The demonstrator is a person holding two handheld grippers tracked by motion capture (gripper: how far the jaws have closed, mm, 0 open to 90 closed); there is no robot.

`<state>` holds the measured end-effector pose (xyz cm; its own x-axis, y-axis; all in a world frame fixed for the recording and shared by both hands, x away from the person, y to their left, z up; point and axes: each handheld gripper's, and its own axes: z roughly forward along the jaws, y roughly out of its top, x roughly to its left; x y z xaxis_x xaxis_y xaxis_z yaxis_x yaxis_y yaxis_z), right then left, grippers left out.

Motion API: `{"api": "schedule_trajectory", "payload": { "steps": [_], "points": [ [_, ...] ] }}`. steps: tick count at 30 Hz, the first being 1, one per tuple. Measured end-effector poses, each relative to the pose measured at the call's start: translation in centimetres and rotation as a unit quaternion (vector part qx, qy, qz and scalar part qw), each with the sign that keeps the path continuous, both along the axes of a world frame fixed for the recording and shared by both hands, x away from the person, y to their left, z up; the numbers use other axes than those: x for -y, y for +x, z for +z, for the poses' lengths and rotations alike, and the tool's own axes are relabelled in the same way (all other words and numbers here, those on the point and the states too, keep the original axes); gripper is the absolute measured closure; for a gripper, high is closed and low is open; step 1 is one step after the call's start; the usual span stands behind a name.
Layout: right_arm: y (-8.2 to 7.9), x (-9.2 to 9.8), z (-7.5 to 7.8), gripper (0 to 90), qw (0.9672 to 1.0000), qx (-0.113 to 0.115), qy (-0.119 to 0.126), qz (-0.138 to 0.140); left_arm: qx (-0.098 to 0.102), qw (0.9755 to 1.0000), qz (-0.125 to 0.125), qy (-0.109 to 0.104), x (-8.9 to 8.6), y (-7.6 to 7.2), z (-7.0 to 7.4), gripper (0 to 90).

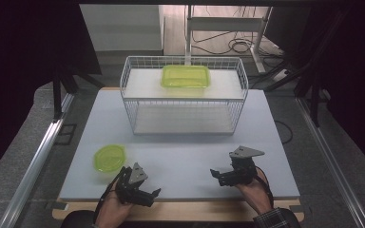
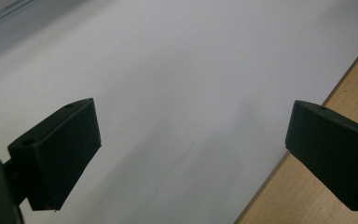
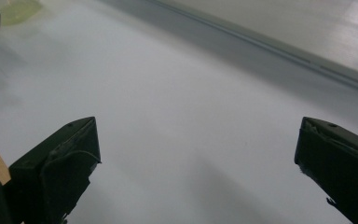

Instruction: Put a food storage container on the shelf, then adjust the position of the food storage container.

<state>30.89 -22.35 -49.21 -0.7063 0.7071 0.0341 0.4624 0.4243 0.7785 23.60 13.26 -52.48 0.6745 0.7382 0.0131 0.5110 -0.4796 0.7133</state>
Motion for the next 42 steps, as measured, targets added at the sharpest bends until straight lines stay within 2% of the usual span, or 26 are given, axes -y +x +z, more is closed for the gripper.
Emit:
{"api": "schedule_trajectory", "payload": {
  "steps": [2, 5, 9, 11, 12, 15, 16, 19, 23, 26, 29, 31, 37, 42],
  "points": [
    [0.0, 0.2, -0.3, 0.0, 1.0, -0.004, 0.0, -0.002, -0.001, 1.0, 0.003, 0.001, 0.1, 0.0, 0.0, 2.3],
    [0.0, 0.4, -0.4, 0.0, 1.0, -0.005, -0.005, -0.005, 0.0, 1.0, 0.001, -0.01, 0.0, 0.1, 0.4, 1.8],
    [0.2, 0.5, -0.5, 0.0, 0.9999, -0.009, -0.003, -0.008, 0.018, 0.9998, 0.007, -0.011, -0.3, 0.2, 1.3, 6.0],
    [0.1, 0.3, -0.5, 0.0, 0.9999, -0.008, -0.005, -0.007, 0.027, 0.9995, 0.006, -0.012, -0.5, 0.4, 2.0, 11.2],
    [0.1, 0.3, -0.5, 0.0, 0.9999, -0.007, -0.007, -0.005, 0.037, 0.9992, 0.006, -0.011, -0.6, 0.5, 2.6, 15.5],
    [0.0, 0.2, -0.6, 0.1, 0.9999, -0.007, -0.007, -0.003, 0.048, 0.9987, 0.005, -0.016, -1.0, 0.8, 3.6, 28.8],
    [0.0, 0.2, -0.6, 0.1, 0.9999, -0.008, -0.006, -0.003, 0.049, 0.9986, 0.007, -0.021, -1.3, 0.9, 3.9, 34.2],
    [0.1, 0.3, -0.7, 0.4, 0.9999, -0.009, -0.005, -0.003, 0.047, 0.9987, 0.012, -0.017, -2.3, 1.6, 4.5, 50.2],
    [0.3, 0.6, -0.9, 1.0, 0.9999, -0.015, -0.001, -0.006, 0.044, 0.9982, 0.036, -0.019, -4.1, 3.1, 4.7, 69.3],
    [0.4, 0.7, -0.9, 1.1, 0.9999, -0.015, -0.001, -0.008, 0.047, 0.997, 0.058, -0.021, -5.4, 4.0, 4.9, 80.9],
    [0.5, 0.8, -1.0, 1.2, 0.9998, -0.016, 0.001, -0.01, 0.054, 0.9953, 0.077, -0.021, -6.7, 4.4, 5.1, 89.9],
    [0.5, 0.8, -1.1, 1.3, 0.9998, -0.017, 0.001, -0.01, 0.058, 0.9937, 0.093, -0.022, -7.7, 4.5, 5.1, 90.0],
    [0.6, 0.8, -1.4, 1.7, 0.9997, -0.02, -0.005, -0.012, 0.067, 0.9873, 0.142, -0.026, -10.7, 4.3, 4.7, 90.0],
    [0.6, 0.9, -1.5, 1.9, 0.9997, -0.022, -0.007, -0.012, 0.071, 0.9802, 0.184, -0.019, -13.6, 3.9, 4.5, 90.0]
  ]
}}
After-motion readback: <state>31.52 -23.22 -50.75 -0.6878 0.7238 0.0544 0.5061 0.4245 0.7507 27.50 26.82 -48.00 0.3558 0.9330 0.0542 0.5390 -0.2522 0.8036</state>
